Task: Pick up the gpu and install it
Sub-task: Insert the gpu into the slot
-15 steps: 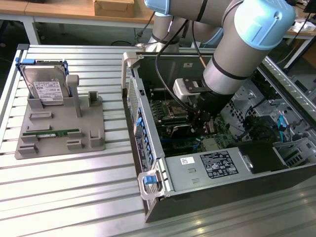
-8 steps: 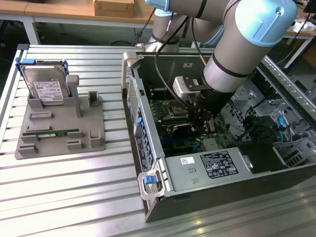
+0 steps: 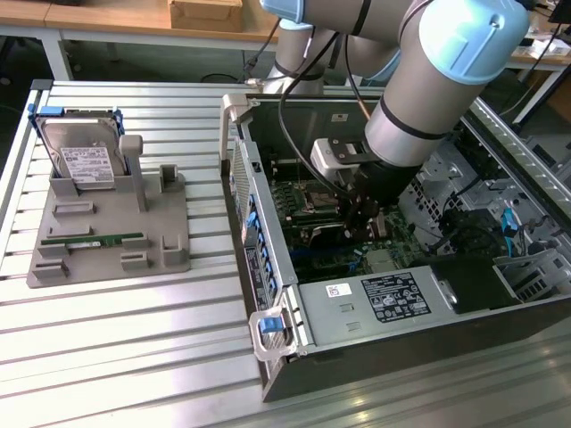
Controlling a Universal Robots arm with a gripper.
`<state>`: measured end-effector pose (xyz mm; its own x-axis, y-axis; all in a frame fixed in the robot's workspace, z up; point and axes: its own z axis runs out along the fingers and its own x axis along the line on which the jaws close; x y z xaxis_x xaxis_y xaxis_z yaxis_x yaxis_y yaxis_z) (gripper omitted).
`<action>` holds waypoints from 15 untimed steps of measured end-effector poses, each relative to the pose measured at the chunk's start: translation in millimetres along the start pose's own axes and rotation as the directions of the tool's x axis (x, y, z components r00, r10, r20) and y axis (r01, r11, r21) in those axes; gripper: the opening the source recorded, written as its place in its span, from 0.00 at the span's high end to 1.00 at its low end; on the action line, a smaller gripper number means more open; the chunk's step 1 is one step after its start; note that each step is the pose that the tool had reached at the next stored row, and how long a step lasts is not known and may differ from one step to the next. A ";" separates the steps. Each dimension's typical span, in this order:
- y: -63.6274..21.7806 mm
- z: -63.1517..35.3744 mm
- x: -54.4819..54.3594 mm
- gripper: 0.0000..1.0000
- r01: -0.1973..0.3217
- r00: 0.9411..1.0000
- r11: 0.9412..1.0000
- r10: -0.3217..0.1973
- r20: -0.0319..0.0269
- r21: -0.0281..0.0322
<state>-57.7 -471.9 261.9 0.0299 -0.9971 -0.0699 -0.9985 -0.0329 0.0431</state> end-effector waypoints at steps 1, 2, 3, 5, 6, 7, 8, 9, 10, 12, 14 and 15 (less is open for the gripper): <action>0.0 0.2 0.0 0.73 0.000 1.000 1.000 0.000 -0.004 0.000; 0.0 0.5 0.1 0.73 0.000 1.000 1.000 0.000 -0.010 0.000; -0.1 0.6 -0.1 0.73 -0.001 1.000 1.000 0.001 -0.013 0.000; 0.4 0.2 -0.2 0.73 -0.001 1.000 1.000 0.001 -0.014 0.000; 0.6 -3.3 -0.6 0.73 -0.001 1.000 1.000 0.001 -0.013 0.000; 0.8 -5.7 -0.9 0.73 -0.001 1.000 1.000 0.001 -0.013 0.000; 0.8 -6.0 -0.9 0.73 -0.001 1.000 1.000 0.001 -0.013 0.000; 0.7 -6.1 -1.0 0.73 0.000 1.000 1.000 0.000 -0.012 0.000; 0.7 -6.2 -0.9 0.73 -0.001 1.000 1.000 0.001 -0.010 0.000; 0.6 -5.8 -1.7 0.73 0.000 1.000 1.000 0.000 -0.010 0.000; 0.6 -5.4 -2.6 0.73 0.000 1.000 1.000 0.000 -0.010 0.000; 0.6 -5.2 -3.1 0.73 0.000 1.000 1.000 0.000 -0.010 0.000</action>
<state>-58.1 -469.2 267.4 0.0299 -0.9977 -0.0602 -0.9985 -0.0326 0.0430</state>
